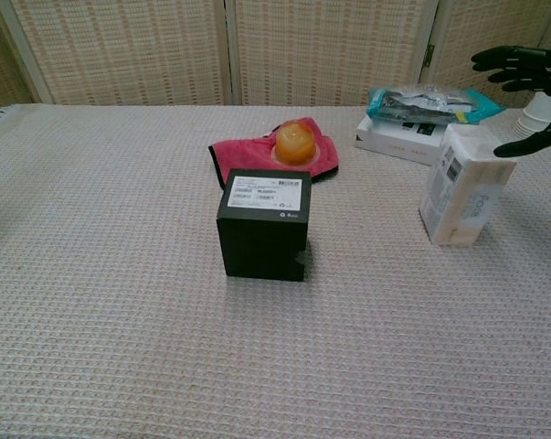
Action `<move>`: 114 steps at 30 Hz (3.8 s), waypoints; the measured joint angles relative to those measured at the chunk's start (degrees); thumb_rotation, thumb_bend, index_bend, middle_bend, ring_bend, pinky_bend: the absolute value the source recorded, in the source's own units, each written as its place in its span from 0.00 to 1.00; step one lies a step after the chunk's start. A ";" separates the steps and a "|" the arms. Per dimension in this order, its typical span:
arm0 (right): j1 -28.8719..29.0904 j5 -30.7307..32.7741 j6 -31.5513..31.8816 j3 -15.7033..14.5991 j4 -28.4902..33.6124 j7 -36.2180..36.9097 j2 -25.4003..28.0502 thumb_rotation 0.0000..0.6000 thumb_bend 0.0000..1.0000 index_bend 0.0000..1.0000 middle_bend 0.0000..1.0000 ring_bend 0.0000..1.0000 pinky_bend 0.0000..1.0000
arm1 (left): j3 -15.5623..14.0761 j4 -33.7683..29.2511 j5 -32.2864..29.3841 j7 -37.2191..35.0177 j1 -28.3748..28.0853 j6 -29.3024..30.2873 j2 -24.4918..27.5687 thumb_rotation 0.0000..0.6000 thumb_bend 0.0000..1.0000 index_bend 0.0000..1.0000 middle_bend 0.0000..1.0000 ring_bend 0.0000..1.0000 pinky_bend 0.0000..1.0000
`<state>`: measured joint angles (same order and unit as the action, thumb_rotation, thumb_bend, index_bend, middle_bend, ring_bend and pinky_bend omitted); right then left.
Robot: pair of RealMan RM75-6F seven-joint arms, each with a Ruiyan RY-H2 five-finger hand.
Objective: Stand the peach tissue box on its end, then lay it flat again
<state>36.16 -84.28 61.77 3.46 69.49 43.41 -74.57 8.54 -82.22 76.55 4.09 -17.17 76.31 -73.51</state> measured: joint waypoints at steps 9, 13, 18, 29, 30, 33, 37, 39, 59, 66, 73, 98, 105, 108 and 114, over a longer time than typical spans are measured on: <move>2.95 13.84 -12.78 3.07 19.03 -25.04 12.39 1.00 0.00 0.00 0.00 0.00 0.00 | 0.19 -0.53 -0.38 0.24 0.16 0.16 0.28 1.00 0.55 0.18 0.00 0.00 0.11; 5.54 20.63 -17.29 3.62 20.72 -32.87 13.82 1.00 0.00 0.00 0.00 0.00 0.00 | 0.20 -0.70 -0.53 0.58 0.15 0.07 0.30 1.00 0.55 0.18 0.00 0.00 0.11; 10.30 29.41 -22.64 3.57 21.59 -42.61 13.83 1.00 0.00 0.00 0.00 0.00 0.00 | 0.22 -0.67 -0.68 0.80 0.14 0.03 0.24 1.00 0.55 0.18 0.00 0.00 0.11; 16.63 41.43 -25.94 1.90 23.52 -51.92 13.30 1.00 0.00 0.00 0.00 0.00 0.00 | 0.29 -0.84 -0.64 0.63 0.21 0.15 0.41 1.00 0.55 0.18 0.00 0.00 0.11; 17.02 42.33 -26.03 1.65 23.72 -52.41 13.32 1.00 0.00 0.00 0.00 0.00 0.00 | 0.28 -0.89 -0.57 0.54 0.21 0.18 0.43 1.00 0.55 0.18 0.00 0.00 0.11; 17.82 44.22 -26.01 0.98 24.15 -53.55 13.38 1.00 0.00 0.00 0.00 0.00 0.00 | 0.30 -0.90 -0.52 0.32 0.25 0.27 0.47 1.00 0.55 0.18 0.00 0.00 0.11; 18.53 46.15 -25.50 0.27 24.54 -54.69 13.52 1.00 0.00 0.02 0.06 0.00 0.00 | 0.31 -0.87 -0.55 0.20 0.24 0.20 0.48 1.00 0.55 0.18 0.00 0.00 0.11; 18.91 47.25 -25.05 -0.16 24.58 -55.52 13.51 1.00 0.00 0.05 0.09 0.01 0.00 | 0.29 -0.88 -0.46 0.17 0.24 0.23 0.46 1.00 0.55 0.17 0.00 0.00 0.11; 21.38 53.10 -21.62 -2.02 24.96 -59.92 12.30 1.00 0.01 0.29 0.31 0.15 0.00 | 0.39 -0.64 -0.54 -0.38 0.24 0.15 0.45 1.00 0.55 0.17 0.00 0.00 0.11; 20.91 52.63 -20.30 -1.93 24.99 -60.29 12.22 1.00 0.10 0.37 0.36 0.21 0.00 | 0.37 -0.61 -0.50 -0.37 0.26 0.18 0.42 1.00 0.55 0.17 0.00 0.00 0.11; 18.34 47.49 -18.52 0.20 24.10 -55.94 11.59 1.00 0.12 0.41 0.39 0.25 0.00 | 0.37 -0.67 -0.46 -0.33 0.27 0.27 0.42 1.00 0.55 0.17 0.00 0.00 0.11; 5.51 0.63 -6.27 2.86 -36.79 35.58 -21.95 1.00 0.23 0.41 0.39 0.27 0.00 | 0.70 0.14 -1.38 0.18 0.13 -0.14 0.04 1.00 0.55 0.17 0.00 0.00 0.11; 6.83 -4.39 -6.15 -0.36 -45.78 45.11 -27.72 1.00 0.23 0.42 0.39 0.27 0.00 | 0.75 0.18 -1.46 0.05 0.12 -0.24 0.07 1.00 0.55 0.17 0.00 0.00 0.11; 6.89 -4.89 -5.97 -0.98 -47.18 44.71 -28.29 1.00 0.23 0.42 0.39 0.27 0.00 | 0.71 0.28 -1.53 0.09 0.05 -0.44 0.00 1.00 0.55 0.17 0.00 0.00 0.11; 6.86 -5.17 -6.28 -1.60 -48.00 41.43 -28.49 1.00 0.23 0.42 0.39 0.27 0.00 | 0.70 0.26 -1.52 0.25 0.02 -0.41 -0.06 1.00 0.55 0.17 0.00 0.00 0.11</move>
<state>43.02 -89.45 55.49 1.86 21.50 84.84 -103.06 9.24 -81.96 75.02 4.34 -17.14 75.90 -73.57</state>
